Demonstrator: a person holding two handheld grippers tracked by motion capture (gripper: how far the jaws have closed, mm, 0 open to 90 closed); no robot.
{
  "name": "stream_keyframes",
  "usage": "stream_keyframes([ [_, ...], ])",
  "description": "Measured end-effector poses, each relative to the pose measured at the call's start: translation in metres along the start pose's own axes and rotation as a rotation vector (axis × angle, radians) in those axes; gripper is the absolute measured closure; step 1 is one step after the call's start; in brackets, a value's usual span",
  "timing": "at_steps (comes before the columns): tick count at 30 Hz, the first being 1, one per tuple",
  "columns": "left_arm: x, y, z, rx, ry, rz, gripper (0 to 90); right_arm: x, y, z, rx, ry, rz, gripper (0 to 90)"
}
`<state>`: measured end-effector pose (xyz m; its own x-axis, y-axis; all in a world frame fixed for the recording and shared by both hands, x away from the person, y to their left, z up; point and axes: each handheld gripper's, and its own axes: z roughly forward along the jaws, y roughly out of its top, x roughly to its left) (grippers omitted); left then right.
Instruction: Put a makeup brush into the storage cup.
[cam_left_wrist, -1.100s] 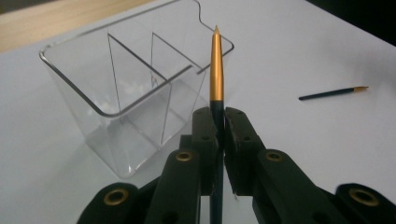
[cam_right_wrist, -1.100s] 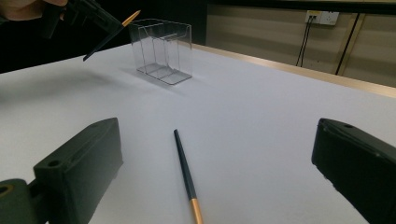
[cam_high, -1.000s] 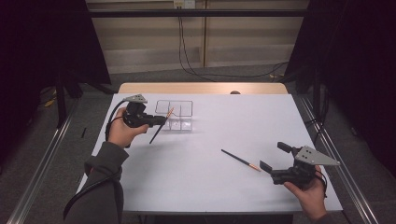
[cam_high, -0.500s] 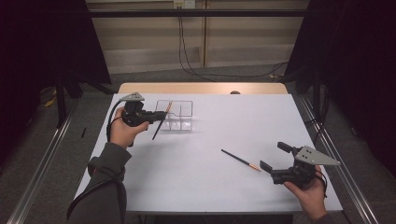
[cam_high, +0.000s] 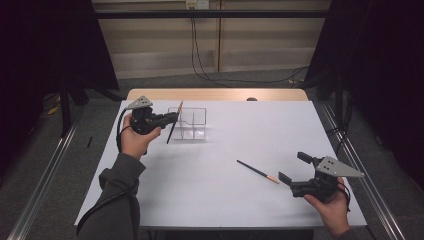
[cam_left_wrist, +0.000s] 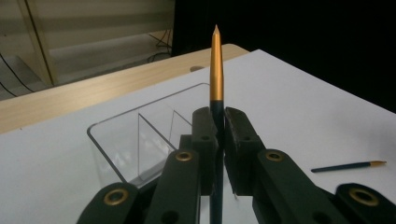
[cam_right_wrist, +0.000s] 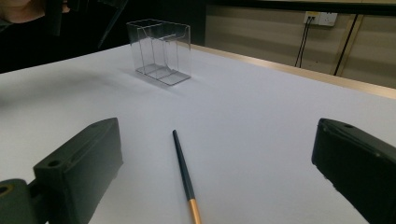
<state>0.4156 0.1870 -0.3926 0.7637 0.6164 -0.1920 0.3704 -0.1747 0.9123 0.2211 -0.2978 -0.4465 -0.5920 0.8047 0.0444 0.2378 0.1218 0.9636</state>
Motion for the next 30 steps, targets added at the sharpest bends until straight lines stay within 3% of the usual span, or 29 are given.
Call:
stream_keyframes([
  [11, -0.005, 0.0, 0.002, -0.105, 0.019, -0.014, 83.4, 0.0, 0.0, 0.0, 0.003, 0.001, -0.001, 1.2],
  [13, -0.008, 0.0, 0.003, -0.126, 0.057, -0.023, 83.4, 0.0, 0.0, 0.0, 0.0, -0.001, -0.006, 1.2],
  [15, -0.008, 0.0, 0.002, -0.142, 0.048, -0.023, 83.4, 0.0, 0.0, 0.0, -0.001, -0.002, -0.006, 1.2],
  [20, -0.01, 0.001, 0.003, -0.155, 0.067, -0.015, 83.4, 0.0, 0.001, -0.001, -0.004, -0.004, -0.006, 1.2],
  [30, -0.014, 0.003, 0.009, -0.198, 0.059, -0.019, 83.3, 0.0, 0.001, -0.001, -0.005, -0.001, 0.002, 1.0],
])
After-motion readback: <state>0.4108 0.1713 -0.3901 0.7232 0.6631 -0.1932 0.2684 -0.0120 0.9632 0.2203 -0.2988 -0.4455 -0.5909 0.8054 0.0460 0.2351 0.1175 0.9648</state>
